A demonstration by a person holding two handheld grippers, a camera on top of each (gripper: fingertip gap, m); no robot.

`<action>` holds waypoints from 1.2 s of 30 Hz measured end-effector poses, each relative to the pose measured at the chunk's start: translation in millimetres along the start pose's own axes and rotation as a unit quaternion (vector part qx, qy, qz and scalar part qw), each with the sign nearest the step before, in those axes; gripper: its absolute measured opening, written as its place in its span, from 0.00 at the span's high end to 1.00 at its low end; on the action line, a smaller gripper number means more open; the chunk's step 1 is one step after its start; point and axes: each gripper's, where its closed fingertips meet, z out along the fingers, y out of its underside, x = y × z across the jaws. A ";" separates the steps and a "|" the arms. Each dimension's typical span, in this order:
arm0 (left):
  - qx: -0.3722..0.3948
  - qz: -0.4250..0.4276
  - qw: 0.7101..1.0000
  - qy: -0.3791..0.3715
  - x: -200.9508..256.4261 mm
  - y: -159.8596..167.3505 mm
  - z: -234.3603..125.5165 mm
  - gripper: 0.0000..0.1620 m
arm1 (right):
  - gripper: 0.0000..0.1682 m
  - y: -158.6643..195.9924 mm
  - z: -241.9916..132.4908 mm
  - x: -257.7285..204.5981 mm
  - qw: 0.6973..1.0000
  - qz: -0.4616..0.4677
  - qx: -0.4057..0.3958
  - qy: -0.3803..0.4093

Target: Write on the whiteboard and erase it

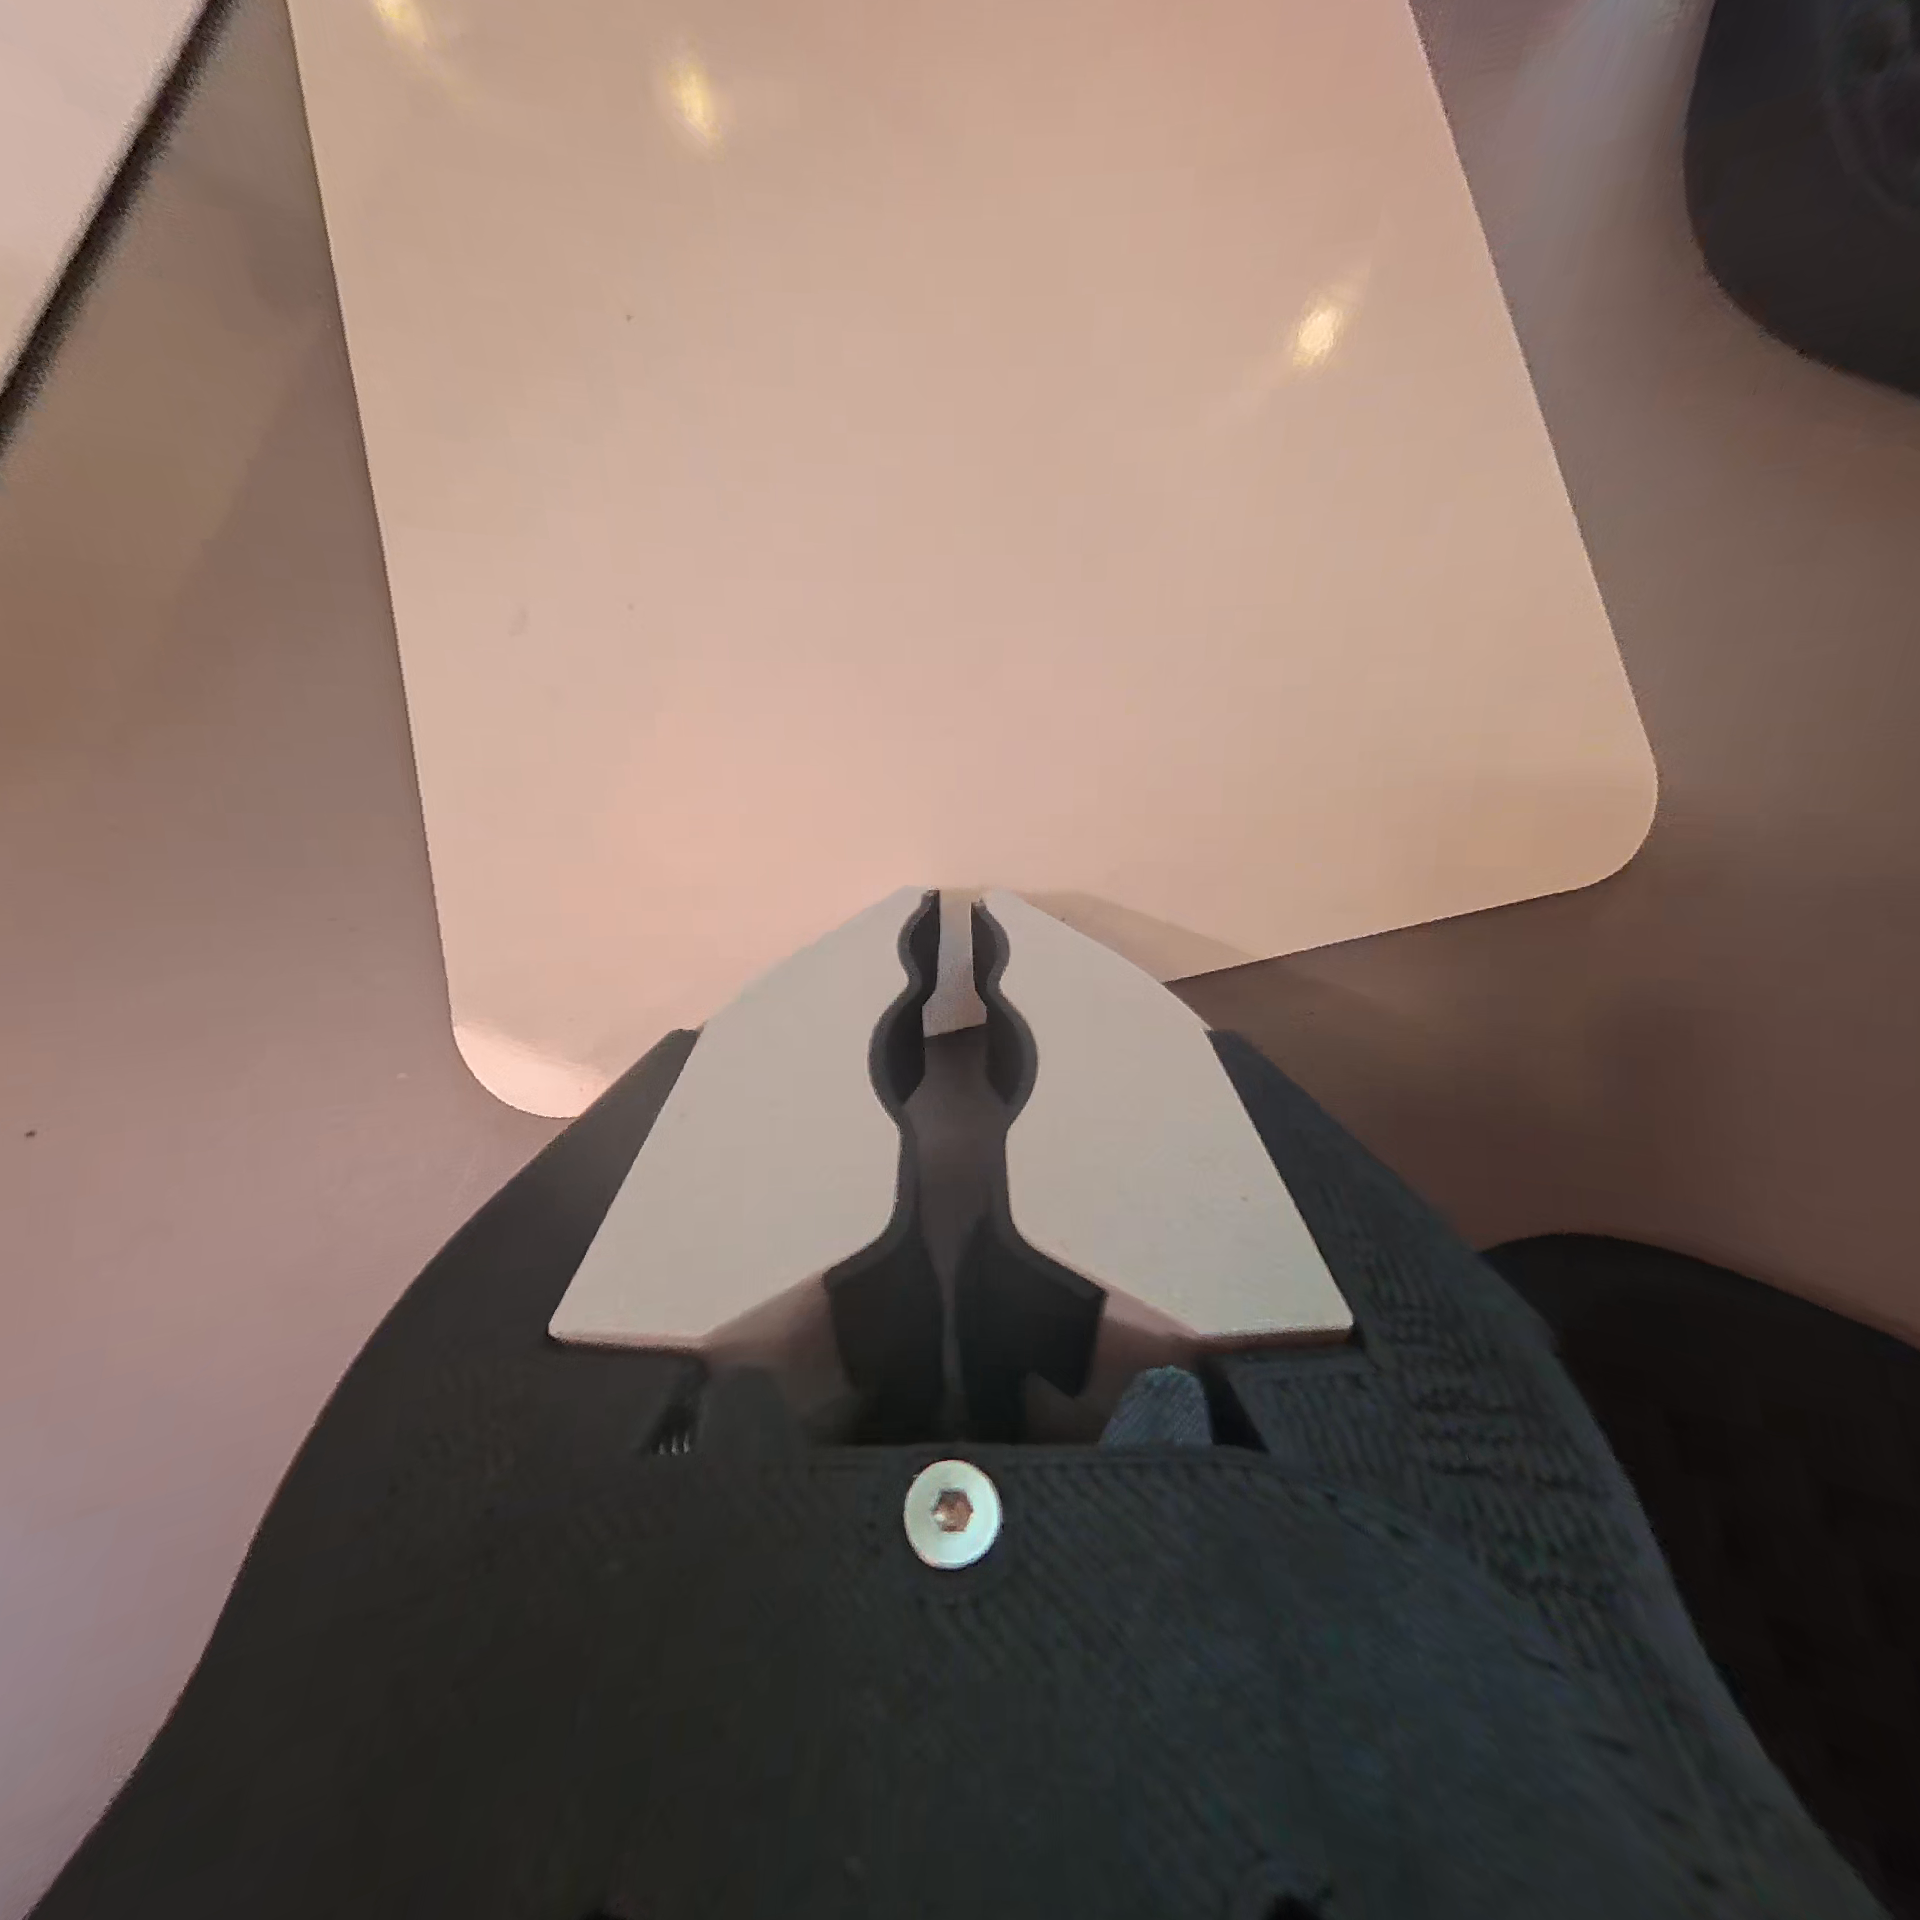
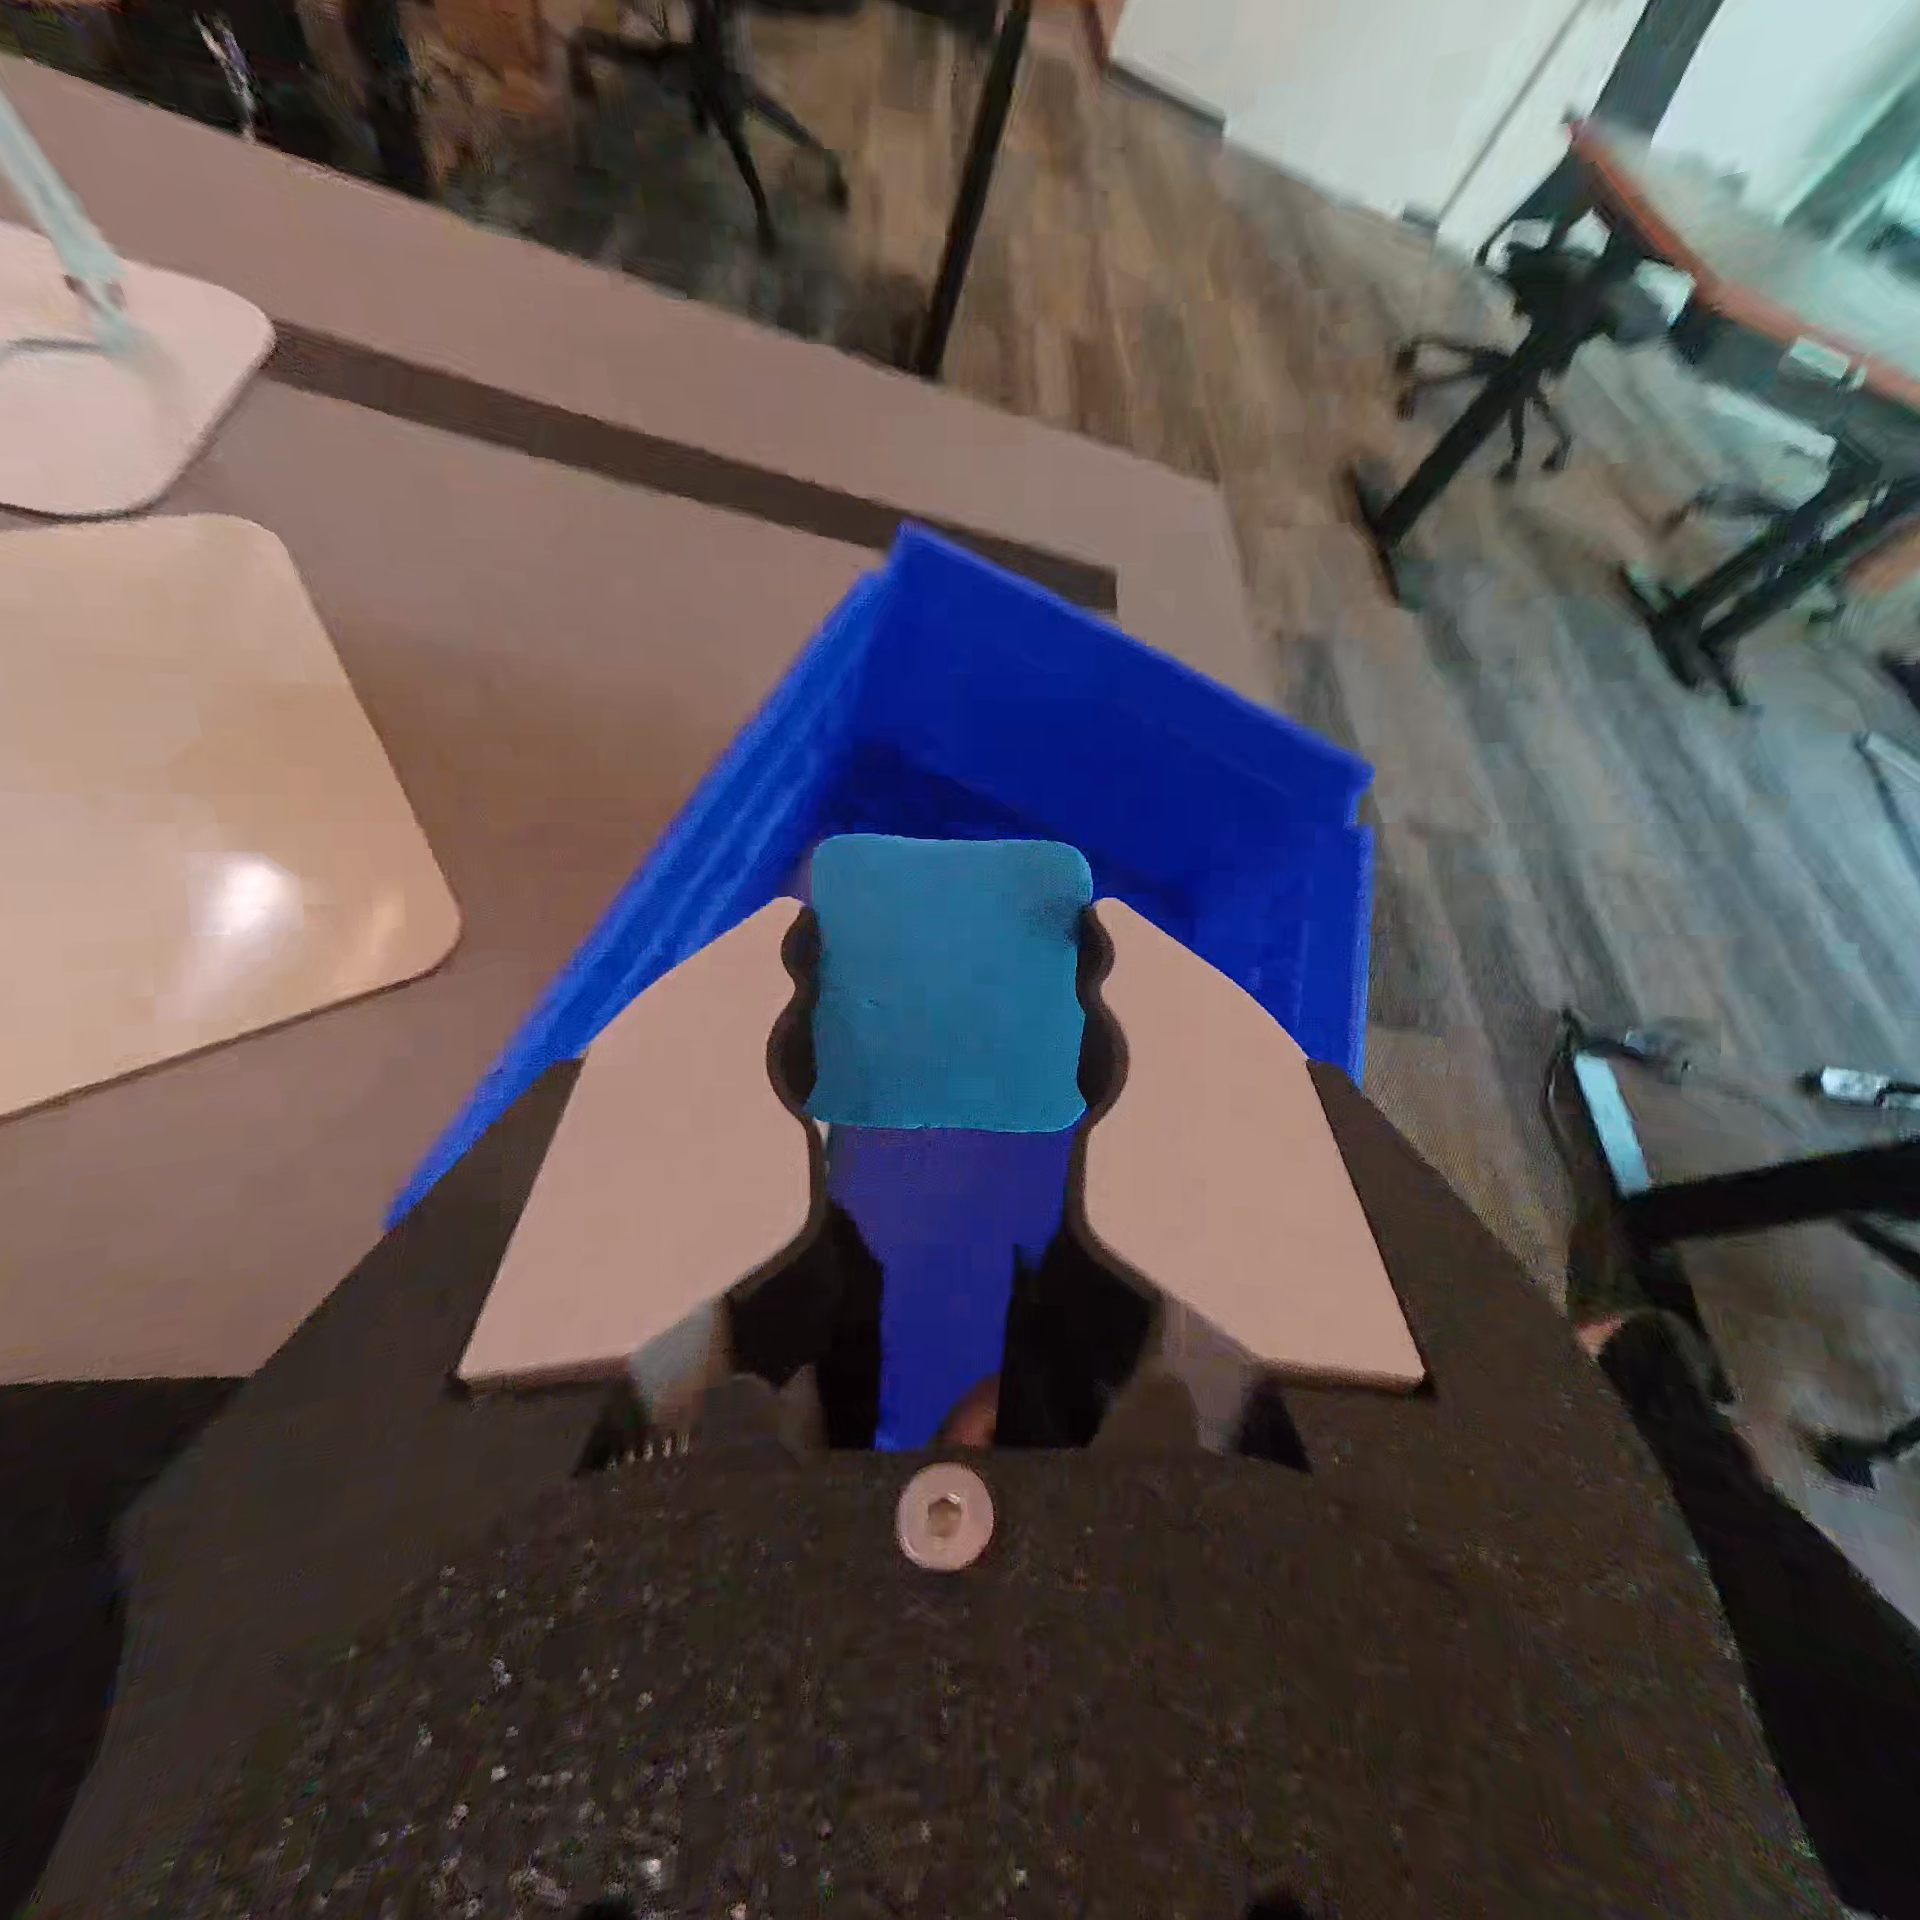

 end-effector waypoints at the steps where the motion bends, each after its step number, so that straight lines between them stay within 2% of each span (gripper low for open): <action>1: 0.004 0.001 1.000 -0.003 -0.2 -2.2 -1.5 0.96 | 0.71 17.6 12.2 6.3 0.999 0.012 -0.040 -0.003; 5: 0.041 -0.002 0.999 -0.018 -0.5 -18.2 -18.1 0.95 | 0.71 69.9 49.7 5.9 0.989 0.021 -0.147 -0.019; 9: 0.113 -0.004 0.993 -0.028 11.6 -42.0 -56.1 0.95 | 0.71 88.6 65.2 3.1 0.984 0.039 -0.172 -0.032; 13: 0.171 -0.007 0.984 -0.042 28.9 -50.1 -105.6 0.92 | 0.71 77.3 55.4 0.5 0.988 0.044 -0.143 -0.029; 16: 0.200 -0.017 0.976 -0.080 31.2 -41.5 -151.6 0.89 | 0.71 23.6 13.2 -41.1 0.997 0.018 -0.030 -0.075; 18: 0.200 -0.034 0.971 -0.129 23.1 -26.2 -182.0 0.86 | 0.71 -11.2 -24.4 -95.3 0.990 -0.024 0.049 -0.132; 19: 0.194 -0.047 0.967 -0.155 17.4 -16.4 -195.8 0.83 | 0.71 -17.5 -36.8 -125.7 0.983 -0.052 0.066 -0.161; 20: 0.186 -0.060 0.964 -0.182 11.2 -5.5 -208.3 0.80 | 0.71 -13.0 -40.1 -154.0 0.978 -0.078 0.058 -0.187; 22: 0.162 -0.085 0.958 -0.222 0.5 18.6 -227.6 0.74 | 0.71 17.1 -21.1 -185.7 0.973 -0.114 -0.009 -0.202; 25: 0.127 -0.129 0.950 -0.256 -12.4 53.7 -248.1 0.68 | 0.71 57.1 15.0 -198.7 0.967 -0.104 -0.087 -0.215; 30: 0.056 -0.188 0.944 -0.267 -25.3 107.0 -266.4 0.66 | 0.69 92.4 35.8 -205.0 0.953 -0.098 -0.165 -0.233; 33: -0.006 -0.208 0.939 -0.275 -37.2 135.9 -269.1 0.66 | 0.55 82.1 31.7 -207.4 0.957 -0.075 -0.130 -0.248; 36: -0.104 -0.196 0.937 -0.269 -44.6 169.4 -263.3 0.67 | 0.52 61.4 19.3 -209.8 0.959 -0.031 -0.061 -0.275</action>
